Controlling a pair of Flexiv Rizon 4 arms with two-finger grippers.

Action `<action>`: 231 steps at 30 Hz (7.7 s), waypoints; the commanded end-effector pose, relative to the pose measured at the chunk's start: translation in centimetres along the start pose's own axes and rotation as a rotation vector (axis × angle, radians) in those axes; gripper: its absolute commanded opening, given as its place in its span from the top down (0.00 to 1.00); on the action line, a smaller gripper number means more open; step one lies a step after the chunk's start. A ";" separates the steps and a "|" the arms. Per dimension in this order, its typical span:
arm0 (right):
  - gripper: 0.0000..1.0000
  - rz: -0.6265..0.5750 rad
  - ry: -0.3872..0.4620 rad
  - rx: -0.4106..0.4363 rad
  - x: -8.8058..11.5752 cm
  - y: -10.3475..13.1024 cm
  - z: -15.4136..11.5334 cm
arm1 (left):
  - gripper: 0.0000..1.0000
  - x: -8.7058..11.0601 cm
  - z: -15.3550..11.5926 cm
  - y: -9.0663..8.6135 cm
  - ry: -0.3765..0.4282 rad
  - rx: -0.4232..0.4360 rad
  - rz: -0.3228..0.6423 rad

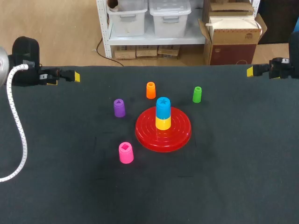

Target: Pick up and stack the cylinders on the red base in this order: pink,purple,orange,green

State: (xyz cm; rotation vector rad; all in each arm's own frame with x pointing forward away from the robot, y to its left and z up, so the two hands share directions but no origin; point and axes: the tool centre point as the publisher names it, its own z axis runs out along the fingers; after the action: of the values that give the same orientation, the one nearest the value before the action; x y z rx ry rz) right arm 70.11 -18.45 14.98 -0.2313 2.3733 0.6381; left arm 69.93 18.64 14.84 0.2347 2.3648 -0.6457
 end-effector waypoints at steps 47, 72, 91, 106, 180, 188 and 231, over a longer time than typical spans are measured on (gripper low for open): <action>0.00 0.000 0.000 0.000 0.0 0.0 0.0 | 0.00 -0.1 0.0 -0.2 0.007 -0.008 -0.002; 0.00 0.000 0.000 0.000 0.0 0.0 0.0 | 0.00 -0.1 0.0 -0.2 0.007 -0.008 -0.002; 0.00 0.000 0.000 0.000 0.0 0.0 0.0 | 0.00 -0.8 0.6 -0.2 0.029 -0.044 -0.001; 0.00 0.000 0.000 0.000 0.0 0.0 0.0 | 0.00 -0.7 0.7 -0.1 0.006 -0.020 -0.010; 0.00 0.000 0.000 0.000 0.0 0.0 0.0 | 0.00 2.8 1.9 -0.6 -0.017 0.546 0.821; 0.00 0.000 0.000 0.000 0.0 0.0 0.0 | 0.00 2.6 1.6 -0.6 -0.035 0.523 0.792; 0.00 -1.248 1.317 -0.495 2.7 24.3 13.1 | 0.00 2.6 1.6 -0.6 -0.035 0.523 0.792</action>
State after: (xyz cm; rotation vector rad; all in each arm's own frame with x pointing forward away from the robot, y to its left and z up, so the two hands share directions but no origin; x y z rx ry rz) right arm 66.43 7.78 14.49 -1.4429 2.4229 0.6010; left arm 68.80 17.21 12.39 1.2915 1.7983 -0.8252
